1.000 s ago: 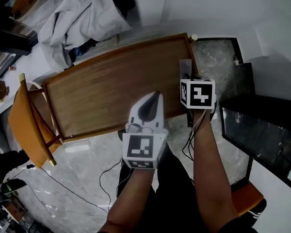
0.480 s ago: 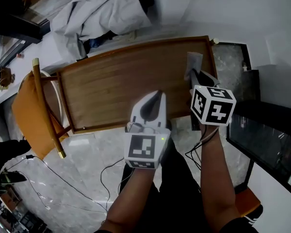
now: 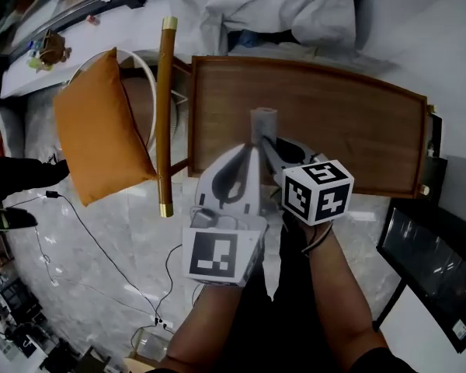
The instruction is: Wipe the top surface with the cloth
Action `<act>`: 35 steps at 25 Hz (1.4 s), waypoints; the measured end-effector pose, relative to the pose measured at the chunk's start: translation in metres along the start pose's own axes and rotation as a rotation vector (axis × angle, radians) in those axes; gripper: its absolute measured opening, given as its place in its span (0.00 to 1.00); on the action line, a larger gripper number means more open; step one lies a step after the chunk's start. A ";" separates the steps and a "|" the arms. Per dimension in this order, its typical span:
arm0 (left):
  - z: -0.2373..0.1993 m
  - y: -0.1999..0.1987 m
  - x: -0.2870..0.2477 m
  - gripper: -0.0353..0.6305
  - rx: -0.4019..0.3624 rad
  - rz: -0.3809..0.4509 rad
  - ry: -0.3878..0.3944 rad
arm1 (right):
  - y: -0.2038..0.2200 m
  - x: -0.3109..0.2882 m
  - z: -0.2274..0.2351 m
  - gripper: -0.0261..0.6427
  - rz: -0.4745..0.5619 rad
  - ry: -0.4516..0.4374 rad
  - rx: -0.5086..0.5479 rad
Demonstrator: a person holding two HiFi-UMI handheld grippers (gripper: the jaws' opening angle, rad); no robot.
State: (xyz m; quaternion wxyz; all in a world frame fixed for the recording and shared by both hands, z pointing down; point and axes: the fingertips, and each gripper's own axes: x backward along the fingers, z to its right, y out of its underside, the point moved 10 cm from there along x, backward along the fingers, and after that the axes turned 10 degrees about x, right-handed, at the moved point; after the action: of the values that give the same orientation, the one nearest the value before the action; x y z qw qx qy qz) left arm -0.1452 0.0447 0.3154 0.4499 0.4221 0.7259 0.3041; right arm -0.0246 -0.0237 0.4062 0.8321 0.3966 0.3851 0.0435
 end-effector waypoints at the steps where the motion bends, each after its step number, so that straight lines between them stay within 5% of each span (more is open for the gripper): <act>1: -0.012 -0.004 0.009 0.07 0.005 0.008 -0.013 | 0.002 -0.014 -0.015 0.09 -0.010 -0.026 0.005; 8: -0.061 -0.013 0.058 0.07 0.036 0.037 -0.061 | 0.010 -0.088 -0.088 0.09 -0.080 -0.127 0.003; 17: -0.070 -0.009 0.072 0.07 0.053 0.024 -0.031 | 0.021 -0.114 -0.101 0.09 -0.218 -0.057 0.001; 27: -0.062 -0.002 0.060 0.07 0.036 0.008 -0.034 | 0.027 -0.089 -0.065 0.09 -0.294 0.084 0.046; 35: -0.013 0.019 0.026 0.07 0.012 -0.025 0.037 | 0.038 -0.029 -0.001 0.09 -0.291 0.191 -0.010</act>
State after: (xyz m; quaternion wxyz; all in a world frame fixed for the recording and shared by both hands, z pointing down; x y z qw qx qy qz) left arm -0.1567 0.0754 0.3263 0.4377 0.4099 0.7412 0.3018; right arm -0.0369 -0.0085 0.4501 0.7913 0.3267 0.5154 -0.0380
